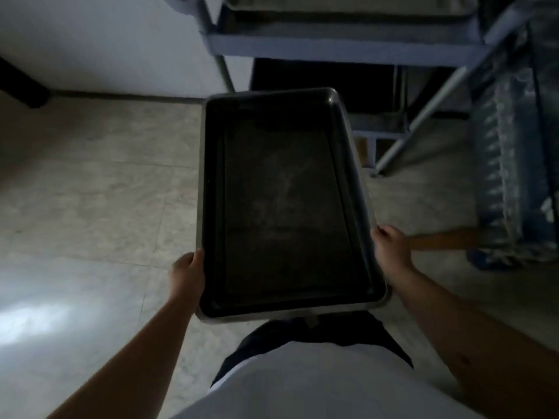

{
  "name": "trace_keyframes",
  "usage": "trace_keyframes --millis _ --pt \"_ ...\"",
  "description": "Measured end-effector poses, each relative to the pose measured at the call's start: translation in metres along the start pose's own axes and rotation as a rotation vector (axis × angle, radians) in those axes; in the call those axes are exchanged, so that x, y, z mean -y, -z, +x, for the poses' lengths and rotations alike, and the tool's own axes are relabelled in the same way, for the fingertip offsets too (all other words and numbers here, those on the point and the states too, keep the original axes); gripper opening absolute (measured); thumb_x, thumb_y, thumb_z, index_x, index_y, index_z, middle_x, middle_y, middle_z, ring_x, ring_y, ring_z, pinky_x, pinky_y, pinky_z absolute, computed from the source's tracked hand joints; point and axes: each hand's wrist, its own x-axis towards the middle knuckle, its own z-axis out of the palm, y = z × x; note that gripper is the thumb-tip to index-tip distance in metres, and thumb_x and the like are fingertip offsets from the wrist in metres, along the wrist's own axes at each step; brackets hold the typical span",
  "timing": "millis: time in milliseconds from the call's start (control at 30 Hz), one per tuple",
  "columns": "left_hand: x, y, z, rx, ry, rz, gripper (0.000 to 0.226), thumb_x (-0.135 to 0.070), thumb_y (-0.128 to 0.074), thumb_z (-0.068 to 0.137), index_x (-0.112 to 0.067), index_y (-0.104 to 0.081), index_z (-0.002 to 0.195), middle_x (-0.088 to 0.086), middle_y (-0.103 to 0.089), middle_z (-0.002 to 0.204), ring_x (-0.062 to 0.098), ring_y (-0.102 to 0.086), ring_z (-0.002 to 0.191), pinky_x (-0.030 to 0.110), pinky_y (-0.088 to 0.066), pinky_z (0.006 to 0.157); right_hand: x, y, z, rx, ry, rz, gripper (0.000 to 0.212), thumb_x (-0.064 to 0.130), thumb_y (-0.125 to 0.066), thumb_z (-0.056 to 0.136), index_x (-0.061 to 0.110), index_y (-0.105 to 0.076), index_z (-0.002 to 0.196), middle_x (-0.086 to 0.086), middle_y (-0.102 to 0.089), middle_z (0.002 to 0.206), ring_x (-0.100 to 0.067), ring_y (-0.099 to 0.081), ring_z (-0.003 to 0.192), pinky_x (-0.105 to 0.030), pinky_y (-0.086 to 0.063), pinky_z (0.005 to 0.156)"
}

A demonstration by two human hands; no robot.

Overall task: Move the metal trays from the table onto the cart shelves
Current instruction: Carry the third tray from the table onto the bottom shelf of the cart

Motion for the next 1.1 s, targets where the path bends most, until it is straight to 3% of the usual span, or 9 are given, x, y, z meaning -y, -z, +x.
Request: trace_keyframes --millis 100,200,300,433,567,733,833,967,1100 --pt "-0.015 -0.016 0.014 0.057 -0.056 0.063 0.055 -0.042 -0.047 0.100 0.002 -0.057 0.069 0.009 -0.050 0.058 0.020 -0.045 0.055 0.030 -0.033 0.049 -0.020 0.008 -0.003 -0.052 -0.053 0.019 0.033 0.022 -0.053 0.096 -0.004 -0.058 0.077 -0.012 -0.056 0.070 -0.018 -0.050 0.063 -0.029 -0.037 0.057" --pt "-0.024 -0.037 0.019 0.121 -0.074 0.064 0.057 -0.044 -0.048 0.099 0.007 -0.059 0.075 0.011 -0.051 0.061 0.021 -0.045 0.056 0.032 -0.035 0.052 -0.037 0.019 -0.005 -0.101 -0.095 0.012 0.031 0.021 -0.052 0.096 0.003 -0.056 0.071 -0.005 -0.052 0.064 -0.013 -0.046 0.059 -0.022 -0.036 0.051" --pt "-0.028 -0.056 0.019 0.170 -0.087 0.093 0.055 -0.043 -0.048 0.100 0.005 -0.062 0.075 0.013 -0.054 0.064 0.024 -0.048 0.059 0.035 -0.038 0.055 -0.056 0.029 -0.006 -0.137 -0.138 0.030 0.026 0.022 -0.050 0.096 0.009 -0.059 0.074 0.000 -0.054 0.068 -0.011 -0.048 0.063 -0.028 -0.035 0.056" --pt "-0.022 -0.076 0.019 0.210 -0.080 0.120 0.054 -0.042 -0.049 0.099 0.004 -0.062 0.073 0.014 -0.055 0.063 0.025 -0.050 0.059 0.036 -0.038 0.057 -0.080 0.031 -0.009 -0.142 -0.203 0.012 0.025 0.023 -0.050 0.097 0.019 -0.059 0.074 0.004 -0.057 0.071 -0.010 -0.051 0.065 -0.024 -0.035 0.055" --pt "-0.010 -0.098 0.028 0.225 -0.039 0.152 0.053 -0.039 -0.050 0.100 0.005 -0.059 0.071 0.015 -0.053 0.062 0.026 -0.049 0.059 0.036 -0.037 0.057 -0.103 0.023 0.004 -0.124 -0.275 0.039 0.027 0.024 -0.051 0.097 0.017 -0.062 0.073 -0.002 -0.062 0.072 -0.014 -0.056 0.067 -0.026 -0.037 0.054" --pt "0.005 -0.141 0.053 0.214 0.013 0.177 0.049 -0.036 -0.052 0.098 -0.008 -0.050 0.059 0.008 -0.046 0.057 0.022 -0.043 0.057 0.036 -0.032 0.055 -0.127 -0.002 0.051 -0.079 -0.279 -0.051 0.023 0.025 -0.050 0.096 0.018 -0.061 0.077 0.006 -0.057 0.070 -0.003 -0.051 0.063 -0.018 -0.032 0.050" --pt "0.010 -0.174 0.076 0.197 0.050 0.188 0.048 -0.037 -0.052 0.097 -0.010 -0.047 0.057 0.005 -0.042 0.056 0.020 -0.038 0.054 0.036 -0.029 0.053 -0.142 -0.019 0.094 -0.053 -0.264 -0.057 0.023 0.024 -0.050 0.095 0.012 -0.063 0.080 0.001 -0.057 0.071 -0.010 -0.051 0.064 -0.021 -0.035 0.054" --pt "0.011 -0.221 0.118 0.184 0.070 0.176 0.046 -0.037 -0.053 0.094 -0.006 -0.048 0.061 0.006 -0.041 0.057 0.019 -0.036 0.055 0.035 -0.028 0.053 -0.164 -0.046 0.157 -0.030 -0.272 -0.024 0.024 0.026 -0.052 0.095 0.009 -0.065 0.084 -0.009 -0.063 0.082 -0.024 -0.057 0.078 -0.032 -0.044 0.072" --pt "0.005 -0.269 0.161 0.181 0.060 0.186 0.047 -0.039 -0.054 0.091 -0.005 -0.047 0.060 0.006 -0.041 0.056 0.021 -0.036 0.055 0.036 -0.029 0.054 -0.175 -0.067 0.219 -0.021 -0.267 -0.048 0.023 0.026 -0.052 0.096 0.010 -0.063 0.084 -0.003 -0.058 0.075 -0.024 -0.055 0.078 -0.030 -0.039 0.067"
